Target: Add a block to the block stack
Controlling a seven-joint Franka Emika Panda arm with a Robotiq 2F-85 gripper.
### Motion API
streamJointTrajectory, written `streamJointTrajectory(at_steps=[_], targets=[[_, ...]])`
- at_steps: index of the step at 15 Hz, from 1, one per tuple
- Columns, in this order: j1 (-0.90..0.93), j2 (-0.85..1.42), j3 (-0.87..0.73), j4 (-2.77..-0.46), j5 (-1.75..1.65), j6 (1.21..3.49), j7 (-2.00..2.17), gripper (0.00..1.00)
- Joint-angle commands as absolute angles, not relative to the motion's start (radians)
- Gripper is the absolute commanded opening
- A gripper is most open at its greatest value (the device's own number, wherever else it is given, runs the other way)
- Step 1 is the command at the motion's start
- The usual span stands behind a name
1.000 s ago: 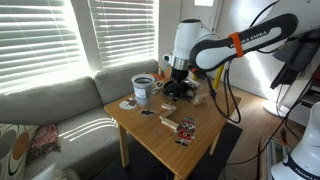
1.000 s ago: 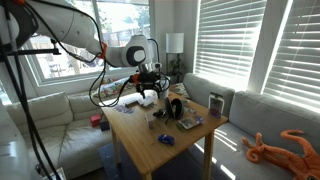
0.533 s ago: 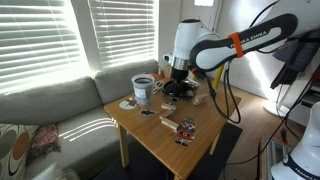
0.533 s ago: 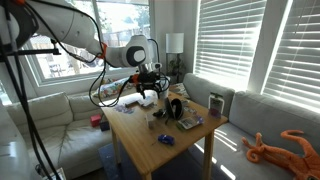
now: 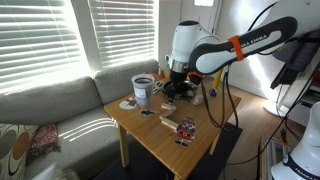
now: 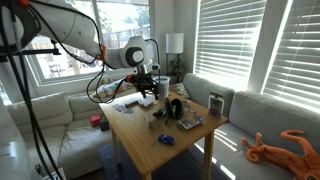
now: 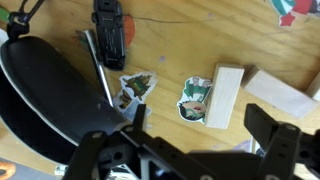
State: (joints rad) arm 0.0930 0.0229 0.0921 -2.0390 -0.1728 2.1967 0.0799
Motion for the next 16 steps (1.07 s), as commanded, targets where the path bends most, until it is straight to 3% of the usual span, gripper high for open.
streamJointTrajectory(at_steps=[1,2,5,7,8,13,14,15,16], targets=[[0.111,0.042,0.106,-2.031,-0.172,2.193,0.196,0.98],[0.110,0.052,0.107,-2.032,-0.146,2.199,0.183,0.95],[0.105,0.088,0.105,-2.017,-0.096,2.195,0.125,1.00],[0.102,0.108,0.102,-2.013,-0.069,2.202,0.102,0.95],[0.102,0.118,0.102,-2.010,-0.058,2.202,0.097,0.79],[0.104,0.121,0.102,-1.998,-0.035,2.252,0.099,0.47],[0.103,0.116,0.101,-1.995,-0.036,2.252,0.101,0.54],[0.103,0.111,0.100,-1.993,-0.038,2.251,0.104,0.74],[0.102,0.105,0.098,-1.990,-0.039,2.249,0.108,0.80]])
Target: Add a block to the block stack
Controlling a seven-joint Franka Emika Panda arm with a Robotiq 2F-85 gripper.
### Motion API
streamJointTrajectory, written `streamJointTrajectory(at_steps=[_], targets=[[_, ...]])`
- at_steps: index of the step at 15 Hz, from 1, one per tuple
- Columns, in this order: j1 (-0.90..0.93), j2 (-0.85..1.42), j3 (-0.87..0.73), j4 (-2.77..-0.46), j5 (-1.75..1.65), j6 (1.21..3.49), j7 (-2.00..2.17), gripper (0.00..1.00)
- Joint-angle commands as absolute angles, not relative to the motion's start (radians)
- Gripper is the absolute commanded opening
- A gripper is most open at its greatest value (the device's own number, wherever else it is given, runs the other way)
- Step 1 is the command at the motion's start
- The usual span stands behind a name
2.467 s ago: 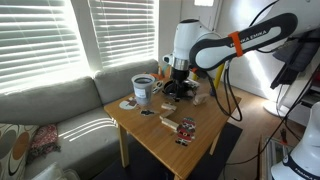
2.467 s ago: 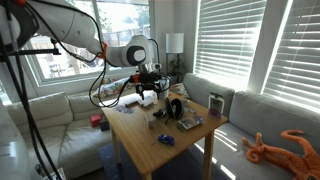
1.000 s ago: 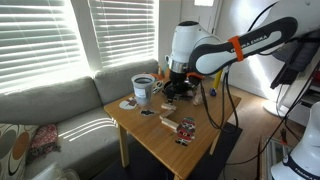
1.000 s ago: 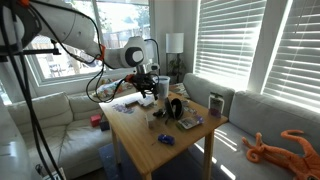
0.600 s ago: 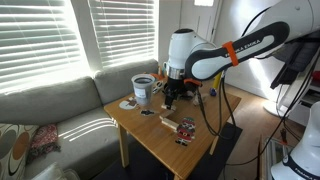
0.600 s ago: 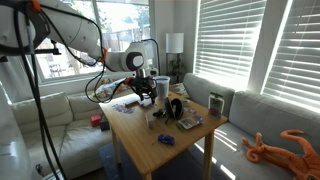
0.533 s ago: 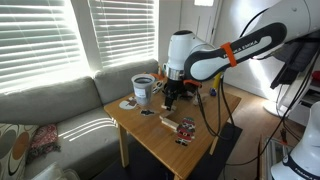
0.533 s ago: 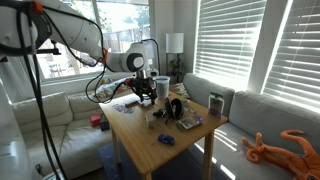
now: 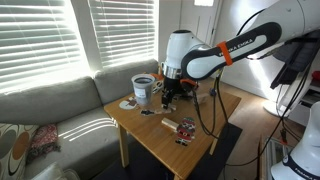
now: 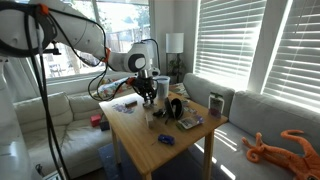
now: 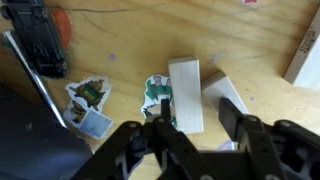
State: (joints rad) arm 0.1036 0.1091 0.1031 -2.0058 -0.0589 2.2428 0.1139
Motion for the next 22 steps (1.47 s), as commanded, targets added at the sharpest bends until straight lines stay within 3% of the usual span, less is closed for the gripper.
streamJointTrajectory(at_steps=[1,4,11,18,22], targets=[[0.101,0.107,0.095,-1.988,-0.045,2.252,0.107,0.81],[0.098,0.115,0.091,-1.983,-0.044,2.245,0.104,0.96],[0.093,0.124,0.078,-1.982,-0.058,2.249,0.131,0.73],[0.104,0.142,0.080,-1.986,-0.079,2.293,0.135,0.83],[0.109,0.154,0.080,-1.975,-0.094,2.270,0.138,0.80]])
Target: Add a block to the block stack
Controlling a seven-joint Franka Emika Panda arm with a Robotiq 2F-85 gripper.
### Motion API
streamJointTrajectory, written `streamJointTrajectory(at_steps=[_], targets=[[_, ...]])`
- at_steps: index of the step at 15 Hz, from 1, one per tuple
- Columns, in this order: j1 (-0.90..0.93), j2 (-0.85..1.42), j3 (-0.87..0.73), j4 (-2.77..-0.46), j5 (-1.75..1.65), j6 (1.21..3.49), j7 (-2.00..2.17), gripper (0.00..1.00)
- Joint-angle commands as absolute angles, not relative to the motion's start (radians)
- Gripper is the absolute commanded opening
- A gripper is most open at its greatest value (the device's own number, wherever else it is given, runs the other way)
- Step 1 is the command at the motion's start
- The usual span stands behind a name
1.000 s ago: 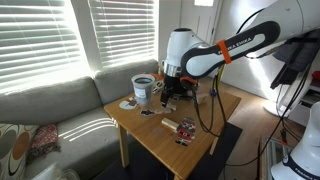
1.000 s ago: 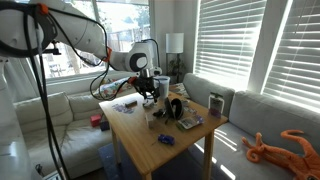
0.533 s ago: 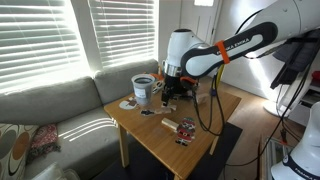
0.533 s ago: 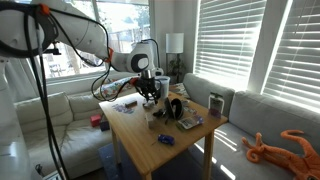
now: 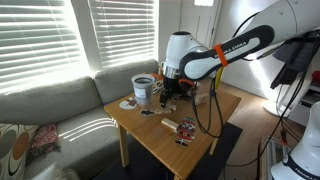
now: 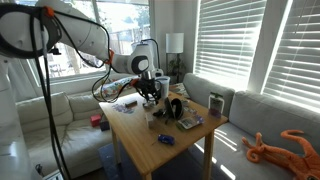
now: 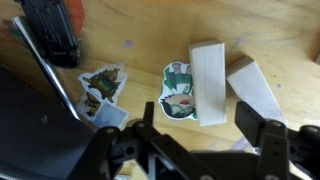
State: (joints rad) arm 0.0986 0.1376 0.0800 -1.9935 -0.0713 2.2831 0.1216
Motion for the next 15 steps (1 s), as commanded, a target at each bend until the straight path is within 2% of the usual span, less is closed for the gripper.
streamJointTrajectory(at_steps=[1,2,8,15], targets=[[0.112,0.155,0.081,-1.971,-0.102,2.257,0.141,0.77],[0.113,0.154,0.082,-1.971,-0.103,2.253,0.137,0.79],[0.117,0.151,0.100,-1.960,-0.078,2.179,0.079,0.78],[0.104,0.147,0.091,-1.972,-0.079,2.200,0.066,0.81]])
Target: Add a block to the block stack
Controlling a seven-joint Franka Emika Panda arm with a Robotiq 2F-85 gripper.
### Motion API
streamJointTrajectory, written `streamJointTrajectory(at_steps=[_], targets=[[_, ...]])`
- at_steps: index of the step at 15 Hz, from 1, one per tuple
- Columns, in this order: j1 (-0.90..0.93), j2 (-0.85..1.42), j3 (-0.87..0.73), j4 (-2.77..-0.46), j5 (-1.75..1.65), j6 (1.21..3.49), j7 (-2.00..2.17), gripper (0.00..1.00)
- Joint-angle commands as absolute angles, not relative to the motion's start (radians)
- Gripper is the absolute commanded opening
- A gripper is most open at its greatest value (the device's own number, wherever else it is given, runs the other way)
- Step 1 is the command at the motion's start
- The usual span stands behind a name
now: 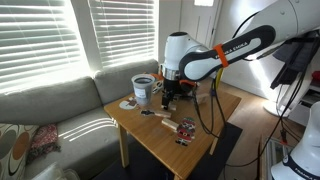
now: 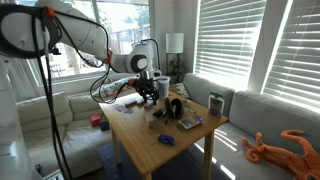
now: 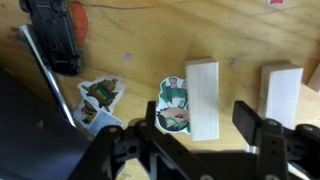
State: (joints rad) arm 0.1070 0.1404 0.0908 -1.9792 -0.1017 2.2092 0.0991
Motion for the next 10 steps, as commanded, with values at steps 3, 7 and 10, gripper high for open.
streamJointTrajectory(at_steps=[3,7,10], targets=[[0.104,0.149,0.094,-1.973,-0.067,2.206,0.047,0.57],[0.105,0.150,0.093,-1.968,-0.068,2.185,0.052,0.34],[0.106,0.135,0.096,-1.970,-0.060,2.169,0.046,0.12]])
